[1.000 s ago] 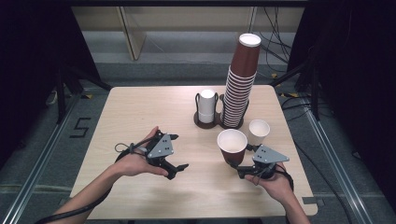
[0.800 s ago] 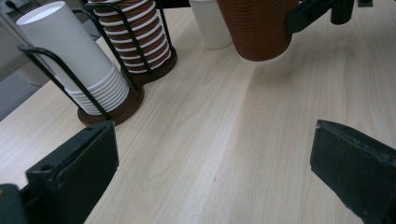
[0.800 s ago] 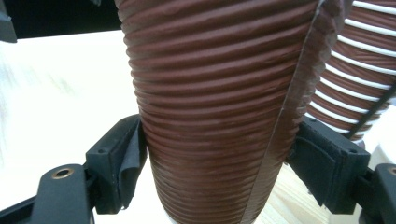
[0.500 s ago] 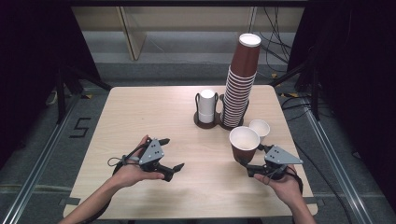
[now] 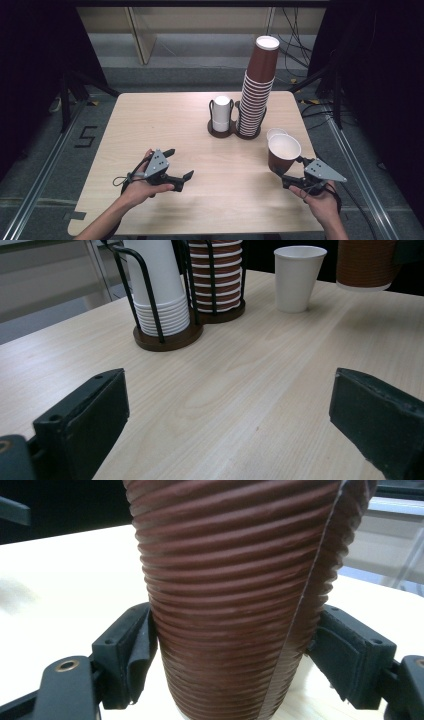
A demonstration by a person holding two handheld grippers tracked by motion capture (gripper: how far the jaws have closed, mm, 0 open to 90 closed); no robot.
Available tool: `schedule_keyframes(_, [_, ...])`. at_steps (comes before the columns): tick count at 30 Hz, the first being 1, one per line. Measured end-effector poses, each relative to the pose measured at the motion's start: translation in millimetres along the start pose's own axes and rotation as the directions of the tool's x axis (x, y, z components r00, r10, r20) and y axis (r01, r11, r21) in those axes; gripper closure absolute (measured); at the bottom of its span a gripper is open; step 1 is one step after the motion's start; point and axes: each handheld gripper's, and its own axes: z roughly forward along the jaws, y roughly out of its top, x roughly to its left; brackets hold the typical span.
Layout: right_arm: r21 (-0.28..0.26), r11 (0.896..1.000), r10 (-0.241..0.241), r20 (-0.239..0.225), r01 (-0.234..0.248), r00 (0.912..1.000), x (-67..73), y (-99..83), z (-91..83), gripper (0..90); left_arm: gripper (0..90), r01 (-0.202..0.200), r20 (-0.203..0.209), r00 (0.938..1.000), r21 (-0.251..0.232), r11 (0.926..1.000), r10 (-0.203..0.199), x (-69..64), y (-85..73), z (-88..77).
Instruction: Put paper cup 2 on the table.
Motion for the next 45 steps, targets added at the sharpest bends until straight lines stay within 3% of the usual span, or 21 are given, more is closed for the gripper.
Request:
schedule_keyframes(3, [0.007,0.999,0.040,0.029,-0.041,0.9988,-7.3,-3.0,-5.3,22.5,2.3,-0.005,-0.017,0.9998,0.005,1.0000,0.005,-0.8,-0.1,0.4])
schedule_keyframes(7, [0.013,0.998,0.053,0.082,-0.054,0.9952,-17.9,-7.6,-9.9,22.5,2.5,-0.004,-0.017,0.9999,0.017,0.9998,0.004,-3.3,-3.1,1.0])
schedule_keyframes(8, [0.004,0.999,0.048,0.094,-0.048,0.9944,-20.8,-9.2,-10.0,22.5,2.5,0.012,-0.008,0.9999,0.020,0.9997,-0.012,-4.9,-4.7,2.0])
schedule_keyframes(9, [0.027,0.996,0.077,0.114,-0.081,0.9905,-20.9,-10.1,-11.4,22.5,2.5,0.012,-0.010,0.9999,0.024,0.9996,-0.012,-5.9,-5.4,2.0])
schedule_keyframes(10, [0.014,0.997,0.068,0.124,-0.070,0.9900,-24.5,-11.8,-10.8,22.5,2.5,0.012,-0.010,0.9999,0.024,0.9996,-0.012,-5.9,-5.4,2.0])
schedule_keyframes(12, [0.011,0.994,0.104,0.150,-0.107,0.9832,-26.7,-14.2,-10.4,22.5,2.5,0.006,-0.008,0.9999,0.029,0.9995,-0.006,-7.9,-6.6,1.8])
schedule_keyframes(14, [0.018,0.994,0.106,0.164,-0.110,0.9809,-28.8,-14.3,-11.0,22.5,2.5,0.006,-0.008,1.0000,0.034,0.9994,-0.006,-8.6,-7.0,1.5])
schedule_keyframes(15, [0.018,0.993,0.107,0.198,-0.113,0.9744,-32.1,-14.8,-10.6,22.5,2.5,0.004,0.000,1.0000,0.030,0.9995,-0.004,-9.6,-8.7,2.1])
schedule_keyframes(16, [0.021,0.994,0.098,0.206,-0.105,0.9735,-34.6,-15.6,-9.7,22.5,2.5,0.004,0.000,1.0000,0.030,0.9995,-0.004,-9.6,-8.7,2.1])
schedule_keyframes(22, [0.078,0.985,0.126,0.293,-0.155,0.9478,-41.6,-21.2,-0.6,22.4,2.5,-0.011,0.001,0.9999,0.026,0.9996,0.011,-10.5,-10.7,1.3])
schedule_keyframes(24, [0.086,0.984,0.124,0.295,-0.156,0.9476,-44.0,-21.9,1.6,22.4,2.5,-0.013,-0.005,0.9999,0.038,0.9992,0.013,-11.0,-10.6,0.6])
schedule_keyframes(26, [0.089,0.982,0.130,0.324,-0.167,0.9371,-49.8,-22.2,7.5,22.3,2.5,-0.015,-0.005,0.9999,0.043,0.9990,0.015,-12.3,-11.2,1.1])
schedule_keyframes(27, [0.102,0.974,0.157,0.335,-0.202,0.9292,-48.6,-21.2,9.0,22.3,2.5,-0.013,-0.002,0.9999,0.045,0.9989,0.013,-13.0,-11.4,1.2])
schedule_keyframes(28, [0.113,0.977,0.136,0.332,-0.182,0.9335,-51.8,-21.1,11.5,22.2,2.5,-0.014,-0.001,0.9999,0.043,0.9990,0.014,-13.4,-11.5,1.6])
schedule_keyframes(32, [0.139,0.970,0.144,0.343,-0.201,0.9284,-53.3,-21.5,18.6,22.2,2.4,-0.019,-0.002,0.9998,0.051,0.9985,0.019,-14.0,-11.7,2.2])
schedule_keyframes(36, [0.150,0.962,0.160,0.365,-0.228,0.9173,-53.9,-20.4,29.5,22.1,2.4,-0.020,-0.003,0.9998,0.051,0.9985,0.020,-13.9,-11.8,2.1])
schedule_keyframes(39, [0.138,0.968,0.146,0.375,-0.211,0.9154,-55.8,-19.6,35.2,22.0,2.4,-0.019,-0.003,0.9998,0.048,0.9987,0.019,-13.7,-12.1,2.5])
schedule_keyframes(40, [0.149,0.962,0.160,0.376,-0.231,0.9124,-54.0,-18.9,36.4,22.0,2.4,-0.019,-0.003,0.9998,0.048,0.9987,0.019,-13.7,-12.1,2.5])
schedule_keyframes(43, [0.152,0.957,0.169,0.395,-0.246,0.9032,-53.1,-19.4,40.8,21.7,2.4,-0.022,0.001,0.9998,0.051,0.9985,0.022,-14.2,-12.3,2.0])
schedule_keyframes(44, [0.165,0.962,0.142,0.385,-0.219,0.9121,-55.6,-19.8,41.2,21.6,2.4,-0.023,0.002,0.9997,0.051,0.9984,0.023,-14.4,-12.4,2.0])
schedule_keyframes(45, [0.155,0.959,0.160,0.396,-0.238,0.9041,-54.0,-20.4,42.7,21.5,2.4,-0.027,0.004,0.9996,0.056,0.9981,0.026,-14.3,-12.4,1.8])
